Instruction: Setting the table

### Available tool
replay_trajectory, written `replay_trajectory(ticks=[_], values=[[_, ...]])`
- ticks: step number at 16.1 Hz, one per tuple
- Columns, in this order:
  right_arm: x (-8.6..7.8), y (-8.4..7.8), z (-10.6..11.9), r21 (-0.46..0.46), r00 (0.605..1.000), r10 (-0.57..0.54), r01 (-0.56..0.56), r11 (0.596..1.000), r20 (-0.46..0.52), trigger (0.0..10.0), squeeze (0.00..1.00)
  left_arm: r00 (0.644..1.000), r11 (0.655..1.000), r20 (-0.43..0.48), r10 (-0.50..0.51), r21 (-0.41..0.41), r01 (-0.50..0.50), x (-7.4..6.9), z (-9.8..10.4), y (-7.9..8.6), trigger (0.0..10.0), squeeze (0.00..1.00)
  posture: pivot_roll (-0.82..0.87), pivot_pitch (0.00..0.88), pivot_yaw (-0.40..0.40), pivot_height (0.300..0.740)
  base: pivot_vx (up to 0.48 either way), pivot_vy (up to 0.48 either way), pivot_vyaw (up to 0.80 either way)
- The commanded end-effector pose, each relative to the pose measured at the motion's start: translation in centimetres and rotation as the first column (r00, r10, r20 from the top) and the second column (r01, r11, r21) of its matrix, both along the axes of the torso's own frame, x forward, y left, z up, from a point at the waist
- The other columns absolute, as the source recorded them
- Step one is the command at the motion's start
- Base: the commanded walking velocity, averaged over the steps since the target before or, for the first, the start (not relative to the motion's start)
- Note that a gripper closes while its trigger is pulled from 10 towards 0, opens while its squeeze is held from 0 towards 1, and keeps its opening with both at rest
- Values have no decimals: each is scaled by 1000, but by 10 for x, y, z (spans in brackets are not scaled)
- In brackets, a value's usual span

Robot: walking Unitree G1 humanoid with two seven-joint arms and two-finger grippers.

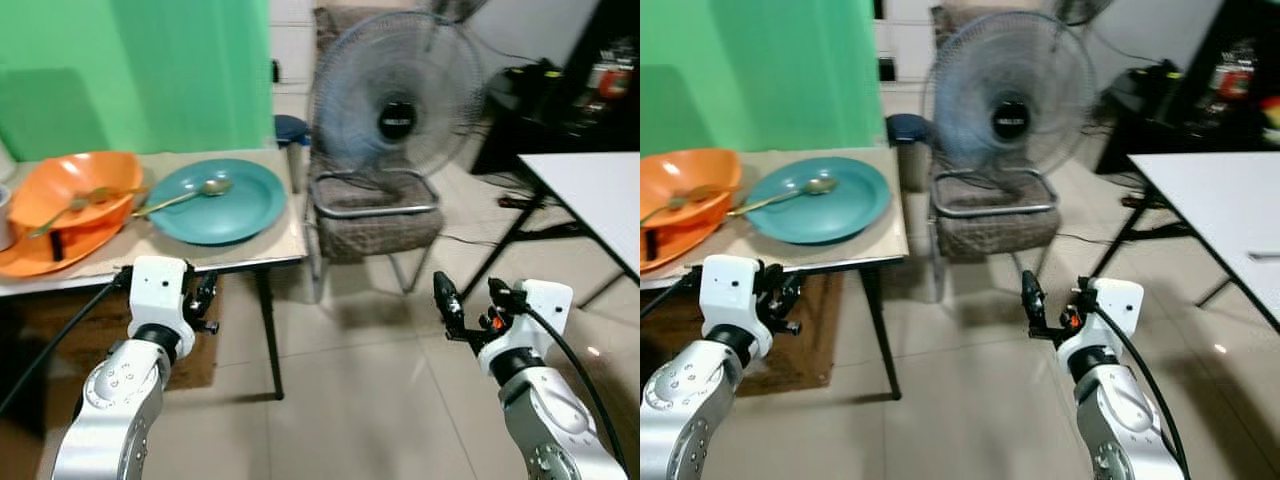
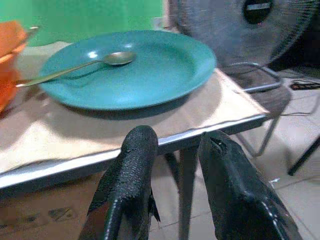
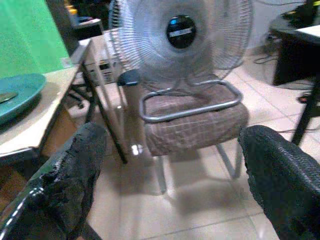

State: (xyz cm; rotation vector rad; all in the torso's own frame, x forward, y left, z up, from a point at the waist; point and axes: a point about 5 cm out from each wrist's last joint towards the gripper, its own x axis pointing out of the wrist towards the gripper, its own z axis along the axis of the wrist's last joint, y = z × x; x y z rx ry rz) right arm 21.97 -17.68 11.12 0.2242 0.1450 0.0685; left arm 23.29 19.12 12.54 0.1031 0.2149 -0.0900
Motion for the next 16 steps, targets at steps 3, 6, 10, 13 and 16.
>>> replay_trajectory(ticks=[3,6,10,13,16], values=[[2,-2,2,2,1000,-9,9,1000,3,10000,0,1000,1000,5,-9,-7,9,3,2,-1,10000,0,-85,0,-14,740,0,317,-571],[2,-3,2,6,1000,-14,14,1000,3,10000,0,1000,1000,4,-14,-5,14,5,2,-3,10000,0,-89,0,-15,740,0,317,-573],[4,-4,4,1,1000,-6,6,1000,3,10000,0,1000,1000,8,-10,-11,10,6,2,-4,10000,0,-97,0,-33,740,0,340,-567],[4,-3,3,5,1000,-8,8,1000,3,10000,0,1000,1000,3,-9,-8,9,4,2,-2,10000,0,-94,0,-29,740,0,393,-171],[4,-2,2,9,1000,-5,5,1000,1,10000,0,1000,1000,7,-7,-5,7,5,3,-1,10000,0,-93,0,-31,740,0,405,0]])
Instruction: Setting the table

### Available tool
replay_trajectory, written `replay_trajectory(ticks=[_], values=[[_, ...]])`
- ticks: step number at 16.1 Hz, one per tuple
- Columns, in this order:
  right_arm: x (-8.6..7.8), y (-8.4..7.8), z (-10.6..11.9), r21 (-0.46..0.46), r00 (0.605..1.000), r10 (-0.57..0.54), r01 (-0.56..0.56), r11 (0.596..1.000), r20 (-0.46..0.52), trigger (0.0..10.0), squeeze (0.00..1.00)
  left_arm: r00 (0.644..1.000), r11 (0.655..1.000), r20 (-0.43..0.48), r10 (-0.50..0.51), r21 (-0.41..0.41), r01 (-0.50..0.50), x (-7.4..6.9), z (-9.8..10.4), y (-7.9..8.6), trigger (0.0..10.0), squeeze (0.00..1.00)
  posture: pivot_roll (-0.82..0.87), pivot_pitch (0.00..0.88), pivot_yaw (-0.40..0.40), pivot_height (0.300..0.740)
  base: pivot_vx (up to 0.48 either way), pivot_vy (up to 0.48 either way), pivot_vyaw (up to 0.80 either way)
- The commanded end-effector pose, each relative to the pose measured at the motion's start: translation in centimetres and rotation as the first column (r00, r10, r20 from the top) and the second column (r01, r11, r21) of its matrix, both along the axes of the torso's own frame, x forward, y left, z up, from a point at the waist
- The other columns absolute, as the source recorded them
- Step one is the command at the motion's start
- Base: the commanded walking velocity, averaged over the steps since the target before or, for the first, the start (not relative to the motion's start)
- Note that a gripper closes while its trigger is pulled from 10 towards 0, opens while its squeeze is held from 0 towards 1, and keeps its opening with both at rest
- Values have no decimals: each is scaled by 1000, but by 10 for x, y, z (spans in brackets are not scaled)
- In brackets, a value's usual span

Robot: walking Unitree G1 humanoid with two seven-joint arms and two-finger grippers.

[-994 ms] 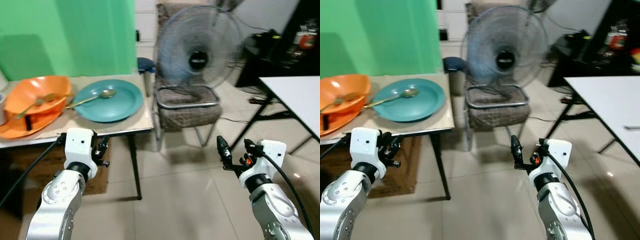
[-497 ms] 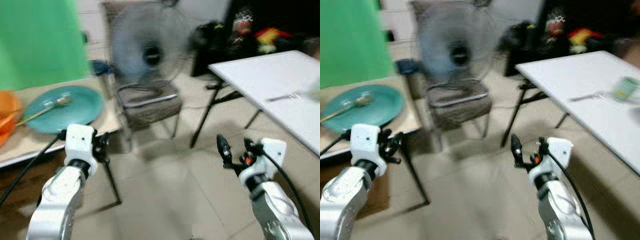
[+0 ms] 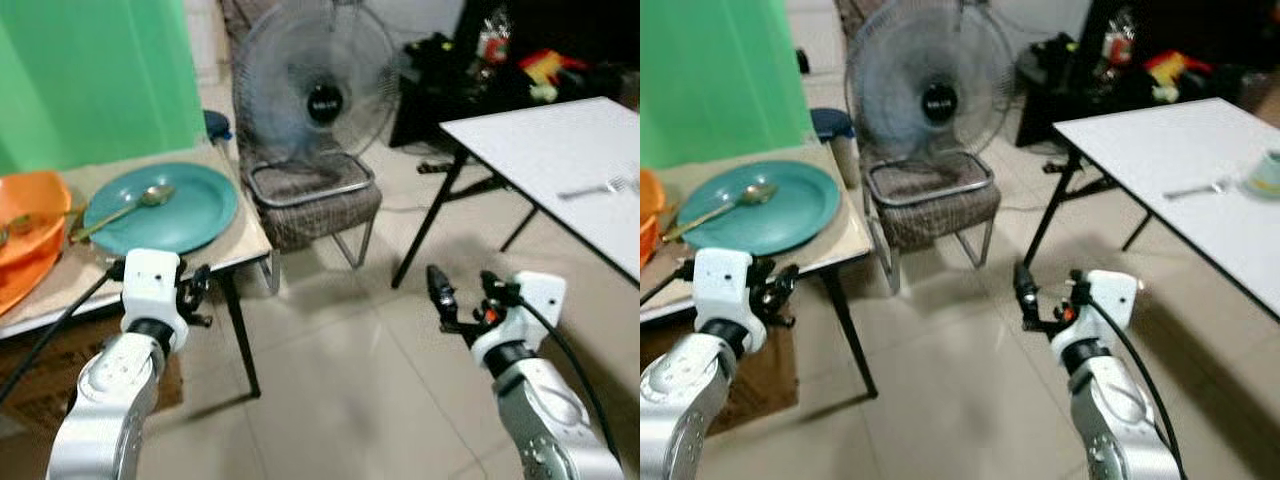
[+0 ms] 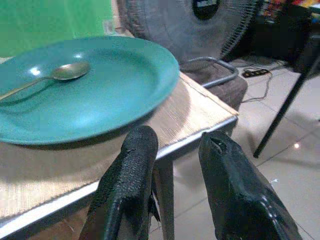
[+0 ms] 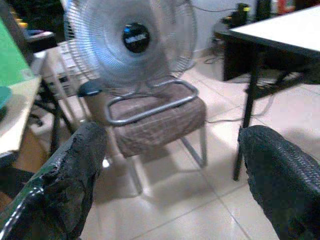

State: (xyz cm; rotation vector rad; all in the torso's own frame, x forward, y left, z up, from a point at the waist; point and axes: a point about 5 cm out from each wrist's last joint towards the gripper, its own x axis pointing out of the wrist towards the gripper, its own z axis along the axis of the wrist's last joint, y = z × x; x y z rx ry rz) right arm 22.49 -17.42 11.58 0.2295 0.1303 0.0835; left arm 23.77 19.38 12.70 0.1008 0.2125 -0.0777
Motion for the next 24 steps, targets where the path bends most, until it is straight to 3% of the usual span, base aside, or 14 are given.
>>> replay_trajectory(ticks=[1,14,17,22,24], values=[[-1,-5,-2,2,1000,-18,18,1000,-16,10000,0,1000,1000,4,-19,-4,19,0,1,-4,10000,0,-93,0,-31,740,0,409,0],[-6,-3,-1,18,999,-41,41,999,-8,10000,0,999,999,-7,-53,8,53,3,2,-3,10000,0,-90,0,3,740,0,435,-800],[-5,-2,0,14,1000,-20,20,1000,-10,10000,0,999,999,28,-39,20,38,4,6,-4,10000,0,-83,0,-15,740,0,-255,-800],[1,-1,1,-8,999,40,-40,999,-12,10000,0,998,999,56,-12,34,10,-3,11,-4,10000,0,-37,0,-70,740,0,-96,0],[4,2,2,-11,997,77,-77,997,-6,10000,0,998,997,68,-4,82,-2,-2,15,-2,10000,0,-28,0,-80,740,0,0,0]])
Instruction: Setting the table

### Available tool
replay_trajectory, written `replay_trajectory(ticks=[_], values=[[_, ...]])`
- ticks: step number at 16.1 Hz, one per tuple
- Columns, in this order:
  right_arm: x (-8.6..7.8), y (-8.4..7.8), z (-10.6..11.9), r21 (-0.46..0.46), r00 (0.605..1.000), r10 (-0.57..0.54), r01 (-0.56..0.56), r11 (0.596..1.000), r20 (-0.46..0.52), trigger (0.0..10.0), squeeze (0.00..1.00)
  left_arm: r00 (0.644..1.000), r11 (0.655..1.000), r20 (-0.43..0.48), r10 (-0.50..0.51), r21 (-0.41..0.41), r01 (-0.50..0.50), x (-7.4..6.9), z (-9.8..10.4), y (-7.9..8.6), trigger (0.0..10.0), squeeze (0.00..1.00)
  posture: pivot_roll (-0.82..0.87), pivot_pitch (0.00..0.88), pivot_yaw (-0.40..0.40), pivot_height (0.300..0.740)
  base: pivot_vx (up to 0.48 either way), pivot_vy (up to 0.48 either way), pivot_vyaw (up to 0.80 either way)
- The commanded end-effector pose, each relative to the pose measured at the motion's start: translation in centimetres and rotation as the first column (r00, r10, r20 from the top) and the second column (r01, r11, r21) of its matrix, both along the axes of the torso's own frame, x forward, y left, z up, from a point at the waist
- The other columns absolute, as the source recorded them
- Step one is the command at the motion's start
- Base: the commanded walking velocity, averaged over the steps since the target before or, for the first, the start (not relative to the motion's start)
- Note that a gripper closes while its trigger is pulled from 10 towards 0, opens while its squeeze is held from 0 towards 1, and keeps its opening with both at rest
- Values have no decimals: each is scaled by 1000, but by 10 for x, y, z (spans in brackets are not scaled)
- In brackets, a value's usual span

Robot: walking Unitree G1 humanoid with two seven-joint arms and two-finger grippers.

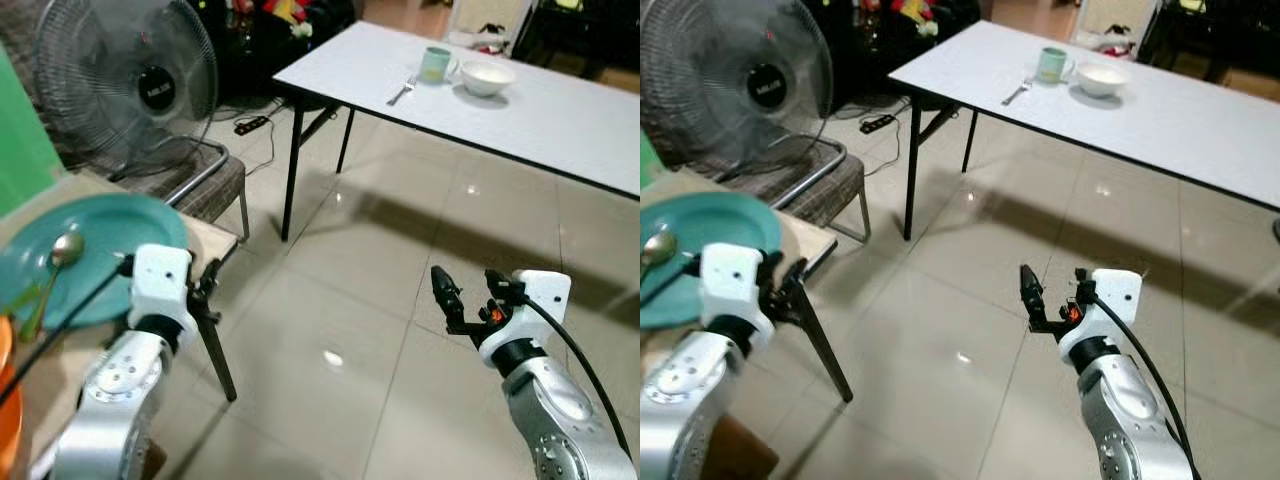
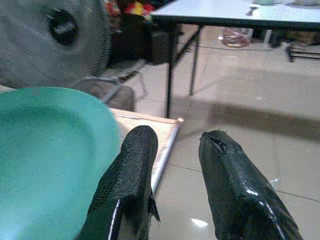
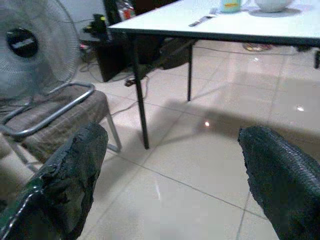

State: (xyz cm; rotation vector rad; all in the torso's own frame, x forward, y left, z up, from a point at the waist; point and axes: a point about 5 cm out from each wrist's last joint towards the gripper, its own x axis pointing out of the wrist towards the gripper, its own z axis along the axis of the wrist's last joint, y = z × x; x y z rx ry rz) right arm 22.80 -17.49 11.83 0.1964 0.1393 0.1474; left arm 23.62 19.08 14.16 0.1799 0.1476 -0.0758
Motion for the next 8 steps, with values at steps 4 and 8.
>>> replay_trajectory(ticks=[4,8], values=[[7,13,4,-6,987,161,-161,987,-1,10000,0,999,998,4,36,53,-37,15,16,15,10000,1000,-14,0,-94,740,0,0,0],[6,36,13,-23,903,429,-428,903,14,10000,0,993,977,-78,89,203,-72,40,31,46,10000,1000,-6,0,-86,740,0,0,0]])
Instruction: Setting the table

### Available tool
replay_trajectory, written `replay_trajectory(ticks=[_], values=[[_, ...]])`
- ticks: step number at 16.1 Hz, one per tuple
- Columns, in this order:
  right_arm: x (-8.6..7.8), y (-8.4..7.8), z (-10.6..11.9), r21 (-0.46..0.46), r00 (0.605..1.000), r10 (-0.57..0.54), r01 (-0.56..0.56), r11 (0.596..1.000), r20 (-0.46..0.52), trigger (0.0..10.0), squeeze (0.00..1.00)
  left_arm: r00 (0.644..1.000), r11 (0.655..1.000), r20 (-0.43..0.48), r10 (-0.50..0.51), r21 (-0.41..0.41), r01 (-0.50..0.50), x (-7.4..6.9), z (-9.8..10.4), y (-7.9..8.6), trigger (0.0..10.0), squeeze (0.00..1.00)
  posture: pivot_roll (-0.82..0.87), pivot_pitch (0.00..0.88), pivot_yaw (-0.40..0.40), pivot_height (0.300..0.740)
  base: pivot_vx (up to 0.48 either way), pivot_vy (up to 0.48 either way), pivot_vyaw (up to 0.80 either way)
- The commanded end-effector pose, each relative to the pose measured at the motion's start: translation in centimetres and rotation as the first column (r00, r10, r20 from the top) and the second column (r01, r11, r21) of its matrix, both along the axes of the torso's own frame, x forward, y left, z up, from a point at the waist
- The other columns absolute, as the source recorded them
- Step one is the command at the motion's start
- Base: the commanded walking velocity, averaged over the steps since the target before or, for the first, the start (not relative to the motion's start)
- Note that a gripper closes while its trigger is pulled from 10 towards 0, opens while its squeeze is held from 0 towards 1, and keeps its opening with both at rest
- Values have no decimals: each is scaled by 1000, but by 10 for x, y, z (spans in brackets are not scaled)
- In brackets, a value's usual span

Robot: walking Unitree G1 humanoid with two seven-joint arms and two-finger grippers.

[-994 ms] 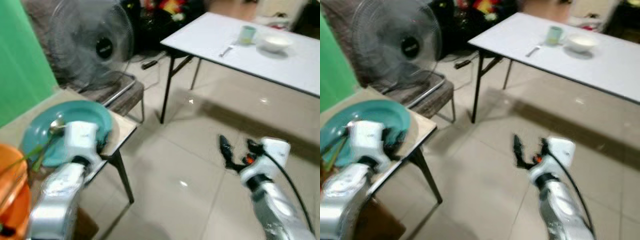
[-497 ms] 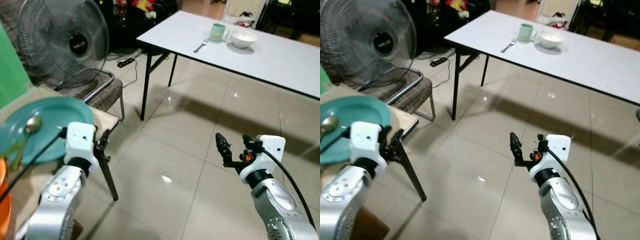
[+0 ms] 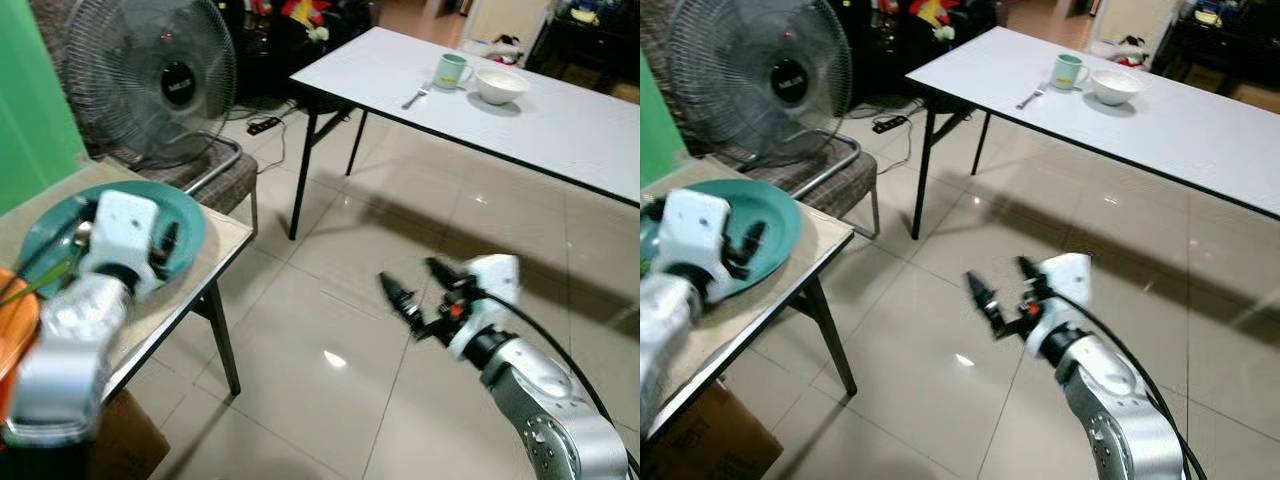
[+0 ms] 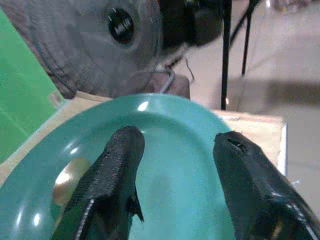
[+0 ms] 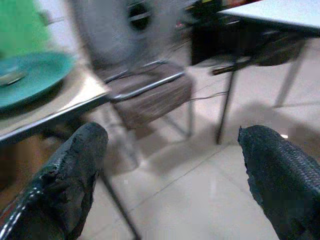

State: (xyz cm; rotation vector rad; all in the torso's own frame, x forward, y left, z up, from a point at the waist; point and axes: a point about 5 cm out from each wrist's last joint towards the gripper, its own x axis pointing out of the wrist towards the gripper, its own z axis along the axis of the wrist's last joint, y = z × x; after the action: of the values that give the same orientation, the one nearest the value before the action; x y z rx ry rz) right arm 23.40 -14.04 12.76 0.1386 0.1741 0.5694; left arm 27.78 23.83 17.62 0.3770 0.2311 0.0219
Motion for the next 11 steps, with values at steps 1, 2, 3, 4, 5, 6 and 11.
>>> replay_trajectory(ticks=[1,2,3,4,5,6,11], values=[[0,5,4,-3,997,72,-72,997,4,10000,0,999,1000,-51,-16,-7,16,5,-1,2,10000,1000,-4,0,-85,740,0,0,0],[-1,8,4,-22,993,121,-121,992,-2,10000,0,995,999,-89,-35,14,36,11,-1,3,10000,1000,-4,0,-82,740,0,0,0],[-3,10,4,-34,988,154,-154,987,-9,10000,0,991,998,-124,-55,22,58,15,-2,2,10000,1000,-5,0,-81,740,0,0,0],[-4,11,4,-41,984,179,-179,983,-18,10000,0,982,997,-180,-60,32,67,18,-4,2,10000,1000,-10,0,-73,740,0,0,0],[-5,11,4,-43,983,181,-182,982,-20,10000,0,977,998,-203,-59,21,65,18,-5,1,10000,910,-16,0,-67,740,0,0,0],[-6,10,3,-45,983,181,-182,982,-25,10000,0,971,999,-235,-49,5,52,17,-7,2,10000,90,-16,0,-67,740,0,0,0],[-12,12,0,-44,974,219,-222,974,-55,10000,0,953,998,-296,60,10,-60,23,-13,24,10000,0,-17,0,-68,740,0,0,0]])
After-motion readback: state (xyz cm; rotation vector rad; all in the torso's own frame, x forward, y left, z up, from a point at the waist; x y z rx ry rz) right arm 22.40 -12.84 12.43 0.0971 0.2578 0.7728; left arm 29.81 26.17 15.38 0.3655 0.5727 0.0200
